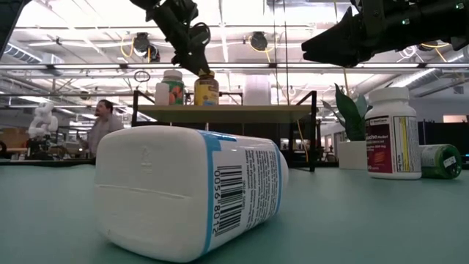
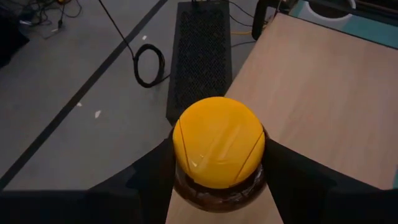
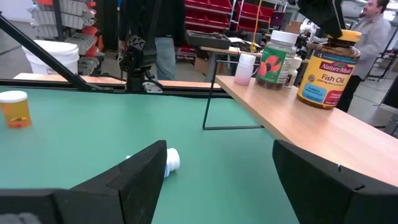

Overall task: Pick and place medicine bottles onto shelf by color
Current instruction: Put the yellow medicine bottle on the shelf, then put the white violet medicine bottle on the shelf

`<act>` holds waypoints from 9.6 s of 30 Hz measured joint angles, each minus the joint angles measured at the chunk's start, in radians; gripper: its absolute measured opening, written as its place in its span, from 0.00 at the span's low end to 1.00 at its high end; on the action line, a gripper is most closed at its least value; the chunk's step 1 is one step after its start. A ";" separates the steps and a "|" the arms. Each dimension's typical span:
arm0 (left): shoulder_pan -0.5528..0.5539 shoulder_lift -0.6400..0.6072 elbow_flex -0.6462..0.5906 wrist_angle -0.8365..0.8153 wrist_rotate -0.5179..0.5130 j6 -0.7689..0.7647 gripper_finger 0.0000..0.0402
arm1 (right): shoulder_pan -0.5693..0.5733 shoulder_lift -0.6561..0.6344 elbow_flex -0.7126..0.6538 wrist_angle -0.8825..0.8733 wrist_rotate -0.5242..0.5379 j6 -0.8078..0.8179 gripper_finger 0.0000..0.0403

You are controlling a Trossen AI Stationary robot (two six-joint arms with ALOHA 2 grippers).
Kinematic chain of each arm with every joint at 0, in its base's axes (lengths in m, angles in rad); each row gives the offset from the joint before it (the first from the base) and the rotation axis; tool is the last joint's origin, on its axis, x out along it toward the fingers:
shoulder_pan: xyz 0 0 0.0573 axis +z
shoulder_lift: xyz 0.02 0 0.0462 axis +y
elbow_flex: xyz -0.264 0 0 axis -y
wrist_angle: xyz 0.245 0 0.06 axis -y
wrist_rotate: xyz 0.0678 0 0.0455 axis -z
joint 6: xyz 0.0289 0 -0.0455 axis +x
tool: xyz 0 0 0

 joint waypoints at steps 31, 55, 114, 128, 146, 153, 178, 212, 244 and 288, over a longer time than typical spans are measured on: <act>-0.031 -0.058 -0.004 -0.014 -0.077 0.018 0.60 | 0.000 0.000 0.000 -0.007 0.000 0.015 0.71; -0.023 -0.024 -0.011 -0.014 -0.082 0.040 0.77 | 0.000 0.000 0.000 -0.008 0.000 0.012 0.71; -0.909 -0.245 -0.780 0.249 -0.446 -0.850 0.74 | -0.103 0.150 0.069 -0.129 -0.252 0.250 0.71; -0.964 -0.185 -0.779 0.875 -0.434 -0.249 0.74 | -0.020 -0.172 0.305 -0.909 -0.270 0.357 0.71; -0.825 -0.024 -0.779 1.170 -0.311 -0.062 0.74 | 0.153 -0.415 0.218 -1.507 -0.259 0.713 0.71; -0.817 -0.025 -0.779 1.158 -0.306 -0.060 0.74 | 0.157 -0.369 0.142 -1.444 -0.256 0.749 0.71; -0.822 -0.025 -0.779 1.146 -0.306 -0.071 0.74 | 0.155 -0.348 -0.284 -0.464 -0.090 0.451 0.82; -0.836 -0.025 -0.779 1.140 -0.305 -0.088 0.74 | 0.107 0.092 -0.288 0.064 -0.126 0.287 0.80; -0.900 -0.025 -0.779 1.141 -0.261 -0.108 0.74 | -0.092 0.291 0.022 0.053 -0.699 0.042 0.72; -0.950 -0.031 -0.774 1.023 -0.366 -0.050 0.74 | -0.158 0.441 0.235 -0.156 -0.841 0.026 0.72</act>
